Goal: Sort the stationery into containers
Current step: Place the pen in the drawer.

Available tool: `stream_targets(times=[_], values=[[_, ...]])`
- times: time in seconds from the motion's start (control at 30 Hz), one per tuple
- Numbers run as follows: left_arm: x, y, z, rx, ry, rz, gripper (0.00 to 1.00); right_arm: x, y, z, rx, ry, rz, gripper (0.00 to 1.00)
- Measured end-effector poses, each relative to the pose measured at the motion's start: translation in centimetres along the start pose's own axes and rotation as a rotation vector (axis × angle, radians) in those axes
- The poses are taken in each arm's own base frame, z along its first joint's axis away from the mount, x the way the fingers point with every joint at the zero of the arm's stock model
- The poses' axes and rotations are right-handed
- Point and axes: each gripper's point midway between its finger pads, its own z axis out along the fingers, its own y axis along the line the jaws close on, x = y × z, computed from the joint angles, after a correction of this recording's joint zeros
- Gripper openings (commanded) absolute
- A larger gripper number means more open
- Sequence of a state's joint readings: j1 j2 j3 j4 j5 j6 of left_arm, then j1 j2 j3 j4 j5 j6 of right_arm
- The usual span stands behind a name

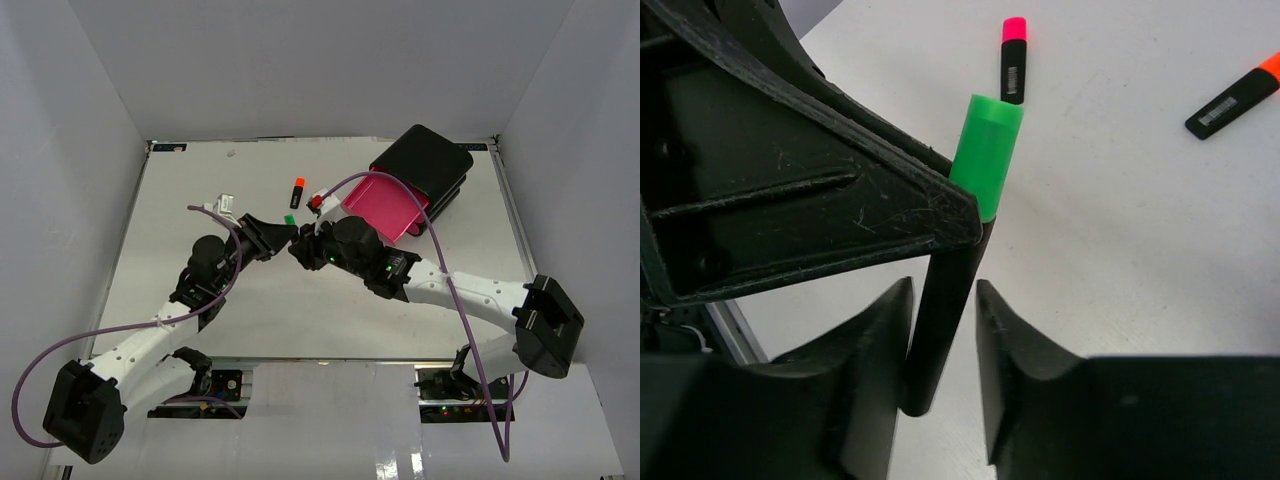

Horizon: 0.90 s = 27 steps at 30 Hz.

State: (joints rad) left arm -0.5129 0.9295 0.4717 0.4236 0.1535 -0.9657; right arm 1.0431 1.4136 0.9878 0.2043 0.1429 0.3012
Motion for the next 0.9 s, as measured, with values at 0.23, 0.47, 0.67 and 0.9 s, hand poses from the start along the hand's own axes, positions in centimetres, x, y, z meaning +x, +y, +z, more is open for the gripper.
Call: stream_targets(times=[0.23, 0.47, 0.67, 0.9], values=[[0.2, -0.1, -0.1, 0.002, 0.005, 0.010, 0.51, -0.1, -0.7, -0.5, 0.040, 0.001, 0.004, 0.08], [0.7, 1.1, -0.1, -0.073, 0.050, 0.047, 0.98, 0.1, -2.3, -1.5, 0.122, 0.012, -0.025, 0.08], [-1.7, 0.3, 0.1, -0.155, 0.037, 0.130, 0.98, 1.3, -7.0, -2.4, 0.267, 0.073, -0.067, 0.08], [-7.7, 0.3, -0.6, -0.279, -0.009, 0.304, 0.98, 1.0, -17.5, -6.5, 0.519, 0.153, -0.133, 0.08]])
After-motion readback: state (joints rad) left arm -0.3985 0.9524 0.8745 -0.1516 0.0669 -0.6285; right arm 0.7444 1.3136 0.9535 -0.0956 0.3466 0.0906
